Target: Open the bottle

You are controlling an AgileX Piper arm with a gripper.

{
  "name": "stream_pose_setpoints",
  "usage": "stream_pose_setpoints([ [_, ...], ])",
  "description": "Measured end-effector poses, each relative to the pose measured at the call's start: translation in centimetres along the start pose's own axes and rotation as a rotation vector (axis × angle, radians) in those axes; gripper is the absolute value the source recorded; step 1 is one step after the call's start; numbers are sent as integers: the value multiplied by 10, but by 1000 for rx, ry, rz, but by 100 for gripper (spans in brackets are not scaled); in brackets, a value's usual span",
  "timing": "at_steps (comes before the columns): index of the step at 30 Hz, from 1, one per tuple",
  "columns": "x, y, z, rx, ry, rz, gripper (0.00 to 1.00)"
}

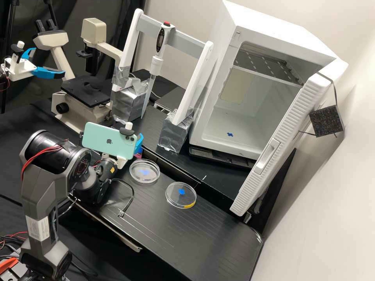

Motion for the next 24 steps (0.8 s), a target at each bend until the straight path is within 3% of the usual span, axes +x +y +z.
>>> stream_pose_setpoints([
  [16,0,0,-1,3,8,-5,0],
  [24,-2,9,-5,1,37,17,0],
])
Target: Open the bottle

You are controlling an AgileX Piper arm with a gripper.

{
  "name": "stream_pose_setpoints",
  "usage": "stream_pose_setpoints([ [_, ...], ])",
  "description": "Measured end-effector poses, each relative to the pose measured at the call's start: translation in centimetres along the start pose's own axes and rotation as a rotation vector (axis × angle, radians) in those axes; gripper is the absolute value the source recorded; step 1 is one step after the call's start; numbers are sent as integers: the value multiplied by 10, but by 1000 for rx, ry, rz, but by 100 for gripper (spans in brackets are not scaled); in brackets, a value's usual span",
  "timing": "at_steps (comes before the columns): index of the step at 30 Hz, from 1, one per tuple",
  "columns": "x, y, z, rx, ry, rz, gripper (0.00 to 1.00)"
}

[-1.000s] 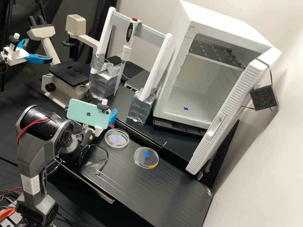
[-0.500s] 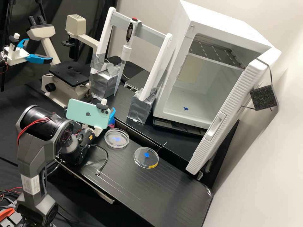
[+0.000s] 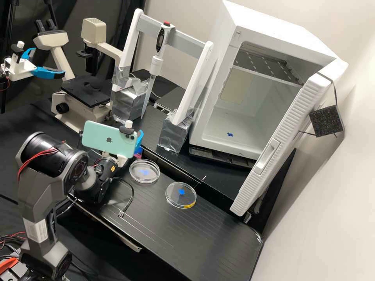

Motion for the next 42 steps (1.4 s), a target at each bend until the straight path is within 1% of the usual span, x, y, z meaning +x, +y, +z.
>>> stream_pose_setpoints([
  [4,-2,6,-1,2,7,18,0],
  [7,-4,13,-1,20,14,38,0],
  [12,-18,23,-6,44,54,73,0],
  [15,-30,24,-7,67,81,84,0],
  [18,-44,19,-7,83,103,70,0],
  [21,-53,13,-8,80,109,44,0],
  [33,-70,-5,1,103,53,-20,0],
  [38,-75,-13,0,105,56,-58,0],
  [40,-76,-16,-2,96,67,-72,0],
  [41,-75,-18,-3,87,69,-76,0],
  [42,-75,-20,-3,70,64,-78,0],
])
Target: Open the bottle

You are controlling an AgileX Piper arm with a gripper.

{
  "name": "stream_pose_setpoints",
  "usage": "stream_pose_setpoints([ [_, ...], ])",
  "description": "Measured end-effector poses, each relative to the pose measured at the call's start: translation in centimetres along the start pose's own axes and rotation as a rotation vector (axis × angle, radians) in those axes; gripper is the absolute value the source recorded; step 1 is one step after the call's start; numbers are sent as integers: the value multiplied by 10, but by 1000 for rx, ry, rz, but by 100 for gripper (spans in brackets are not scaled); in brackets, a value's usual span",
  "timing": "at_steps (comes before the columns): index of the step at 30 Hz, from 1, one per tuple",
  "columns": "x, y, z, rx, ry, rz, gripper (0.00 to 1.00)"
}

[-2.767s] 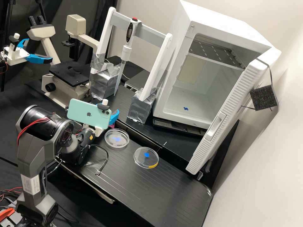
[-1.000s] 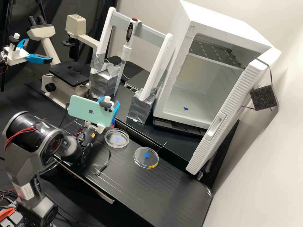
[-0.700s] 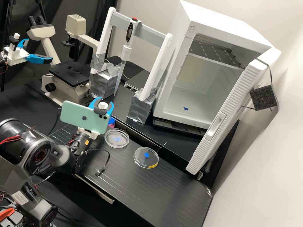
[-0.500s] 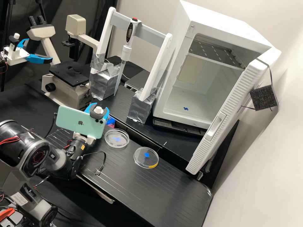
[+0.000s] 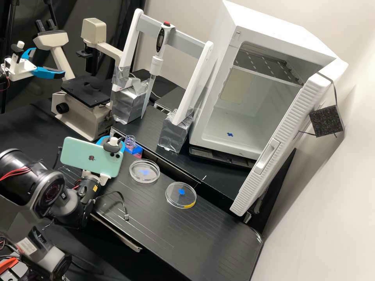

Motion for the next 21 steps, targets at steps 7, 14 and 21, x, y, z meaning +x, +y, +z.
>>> stream_pose_setpoints([
  [7,3,-5,2,-21,-30,-7,0],
  [14,3,-4,3,-16,-43,9,0],
  [21,3,-3,4,-31,-47,13,100],
])
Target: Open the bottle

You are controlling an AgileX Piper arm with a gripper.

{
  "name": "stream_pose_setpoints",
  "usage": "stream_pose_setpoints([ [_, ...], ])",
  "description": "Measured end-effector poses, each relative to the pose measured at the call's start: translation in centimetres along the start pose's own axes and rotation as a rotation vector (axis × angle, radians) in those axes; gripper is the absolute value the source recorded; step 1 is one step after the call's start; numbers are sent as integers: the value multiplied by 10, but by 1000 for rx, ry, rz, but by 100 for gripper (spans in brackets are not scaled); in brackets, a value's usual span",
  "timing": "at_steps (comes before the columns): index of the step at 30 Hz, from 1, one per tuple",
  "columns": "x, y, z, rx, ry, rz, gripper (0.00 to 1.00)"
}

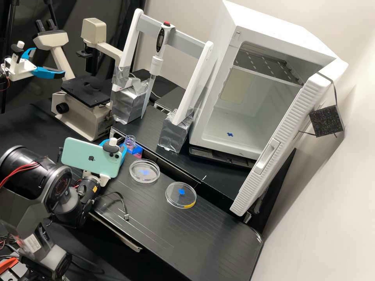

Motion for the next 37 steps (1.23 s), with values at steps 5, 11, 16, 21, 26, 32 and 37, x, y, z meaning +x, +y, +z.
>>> stream_pose_setpoints([
  [5,0,0,0,4,-9,10,100],
  [11,-3,3,-3,2,9,30,100],
  [16,-12,16,-11,-15,66,85,100],
  [21,-28,40,-24,-15,139,236,100],
  [26,-42,60,-31,6,157,425,100],
  [32,-44,70,-18,59,90,494,100],
  [37,-40,70,-9,79,44,483,100],
])
